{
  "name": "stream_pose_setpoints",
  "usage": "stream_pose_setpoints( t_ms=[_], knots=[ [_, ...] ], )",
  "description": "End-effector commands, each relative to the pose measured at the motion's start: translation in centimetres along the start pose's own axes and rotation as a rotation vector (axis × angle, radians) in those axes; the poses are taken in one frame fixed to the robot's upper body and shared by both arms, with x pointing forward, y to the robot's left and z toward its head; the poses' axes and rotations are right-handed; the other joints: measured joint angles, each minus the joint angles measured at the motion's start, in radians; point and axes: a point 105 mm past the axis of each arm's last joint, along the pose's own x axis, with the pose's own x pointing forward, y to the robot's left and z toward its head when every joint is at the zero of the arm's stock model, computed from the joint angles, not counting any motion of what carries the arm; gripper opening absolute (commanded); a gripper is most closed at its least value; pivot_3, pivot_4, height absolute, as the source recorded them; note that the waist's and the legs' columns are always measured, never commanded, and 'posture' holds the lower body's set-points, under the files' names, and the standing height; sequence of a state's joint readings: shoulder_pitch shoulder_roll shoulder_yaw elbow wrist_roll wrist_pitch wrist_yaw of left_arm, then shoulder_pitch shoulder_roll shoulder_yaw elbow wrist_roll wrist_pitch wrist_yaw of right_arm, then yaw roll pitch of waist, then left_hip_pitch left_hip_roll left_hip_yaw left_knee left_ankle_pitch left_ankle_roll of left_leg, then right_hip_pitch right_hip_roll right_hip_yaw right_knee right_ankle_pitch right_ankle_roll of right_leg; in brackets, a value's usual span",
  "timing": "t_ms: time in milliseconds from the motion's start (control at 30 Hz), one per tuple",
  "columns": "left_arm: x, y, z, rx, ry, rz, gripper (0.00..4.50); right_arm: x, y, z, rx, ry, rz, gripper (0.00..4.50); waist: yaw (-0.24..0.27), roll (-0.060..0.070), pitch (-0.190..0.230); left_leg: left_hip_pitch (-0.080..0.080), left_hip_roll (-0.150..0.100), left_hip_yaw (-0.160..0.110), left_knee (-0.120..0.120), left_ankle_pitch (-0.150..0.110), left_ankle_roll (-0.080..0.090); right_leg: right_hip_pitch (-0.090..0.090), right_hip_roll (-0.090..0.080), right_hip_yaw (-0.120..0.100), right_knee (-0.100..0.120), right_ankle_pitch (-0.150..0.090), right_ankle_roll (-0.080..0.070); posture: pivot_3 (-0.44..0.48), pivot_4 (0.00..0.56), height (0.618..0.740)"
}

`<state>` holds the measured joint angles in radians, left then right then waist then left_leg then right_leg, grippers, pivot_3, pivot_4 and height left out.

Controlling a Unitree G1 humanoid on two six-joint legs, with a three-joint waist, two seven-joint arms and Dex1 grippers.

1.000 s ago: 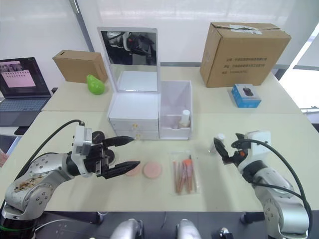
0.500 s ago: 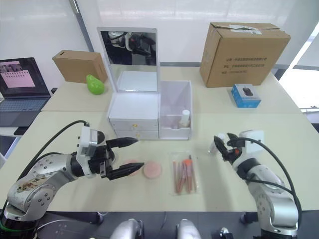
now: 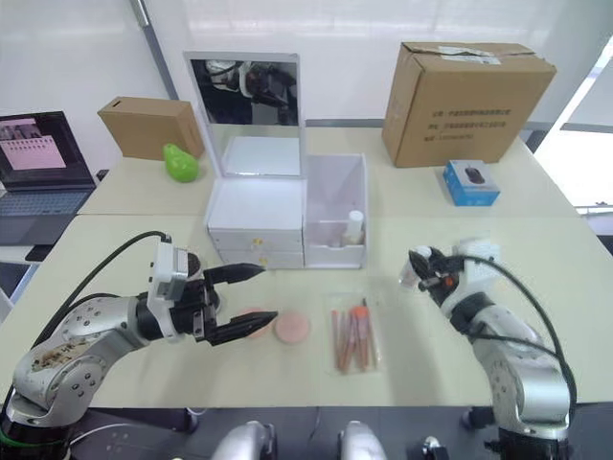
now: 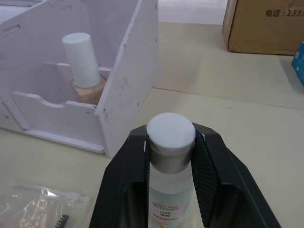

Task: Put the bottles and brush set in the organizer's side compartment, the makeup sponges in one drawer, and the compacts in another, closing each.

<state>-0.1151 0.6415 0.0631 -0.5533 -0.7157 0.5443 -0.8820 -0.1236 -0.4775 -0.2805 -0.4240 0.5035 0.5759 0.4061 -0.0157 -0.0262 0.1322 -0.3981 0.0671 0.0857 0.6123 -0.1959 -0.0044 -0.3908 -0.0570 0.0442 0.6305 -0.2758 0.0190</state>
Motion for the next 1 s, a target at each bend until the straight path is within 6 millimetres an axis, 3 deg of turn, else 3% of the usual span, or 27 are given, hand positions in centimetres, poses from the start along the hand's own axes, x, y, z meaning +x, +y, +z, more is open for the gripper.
stream_pose_setpoints(
  t_ms=[33, 133, 333, 467, 600, 1000],
  knots=[
    [-0.2, 0.3, 1.0, 0.038, -0.032, 0.029, 4.5, 1.0, 4.0, 6.7, -0.013, -0.183, 0.207, 0.89, -0.003, 0.0, 0.0, 0.0, 0.0, -0.001, 0.0, 0.0, 0.0, 0.0, 0.001, 0.0, 0.0, 0.0, 0.0, 0.0, 0.15, 0.74],
    [-0.3, 0.7, 1.2, 0.041, -0.046, 0.055, 4.5, 2.7, 6.0, 9.6, 0.01, -0.24, 0.286, 0.89, -0.001, 0.0, 0.0, 0.001, 0.001, -0.004, -0.001, 0.0, 0.0, 0.001, 0.003, 0.0, 0.0, 0.0, -0.001, 0.0, 0.15, 0.74],
    [-0.9, 1.6, 2.3, 0.069, -0.103, 0.147, 4.5, 6.8, 8.0, 10.6, -0.023, -0.219, 0.315, 0.89, 0.006, 0.0, 0.0, 0.0, 0.0, -0.004, 0.001, 0.0, 0.0, 0.001, 0.002, -0.001, 0.0, 0.0, -0.001, 0.0, 0.15, 0.74],
    [-1.8, 2.2, 2.9, 0.112, -0.122, 0.23, 4.5, 8.5, 9.1, 8.7, -0.075, -0.167, 0.33, 0.89, 0.004, 0.0, 0.0, -0.001, 0.0, -0.004, 0.001, 0.0, 0.0, 0.001, 0.002, -0.001, 0.0, 0.0, -0.001, 0.0, 0.15, 0.74],
    [-2.4, 2.3, 3.5, 0.145, -0.133, 0.283, 4.5, 9.6, 8.8, 6.6, -0.115, -0.113, 0.301, 0.89, 0.003, 0.0, 0.0, -0.001, 0.0, -0.004, 0.001, 0.0, 0.0, 0.0, 0.002, -0.001, 0.001, 0.0, -0.001, 0.0, 0.15, 0.74],
    [-2.6, 2.1, 3.7, 0.154, -0.143, 0.318, 4.5, 11.4, 9.9, 1.1, -0.212, 0.021, 0.324, 0.89, 0.002, 0.0, 0.0, -0.001, 0.0, -0.004, 0.001, 0.0, 0.0, 0.0, 0.002, -0.001, 0.001, 0.0, -0.001, 0.0, 0.15, 0.74]
  ],
)
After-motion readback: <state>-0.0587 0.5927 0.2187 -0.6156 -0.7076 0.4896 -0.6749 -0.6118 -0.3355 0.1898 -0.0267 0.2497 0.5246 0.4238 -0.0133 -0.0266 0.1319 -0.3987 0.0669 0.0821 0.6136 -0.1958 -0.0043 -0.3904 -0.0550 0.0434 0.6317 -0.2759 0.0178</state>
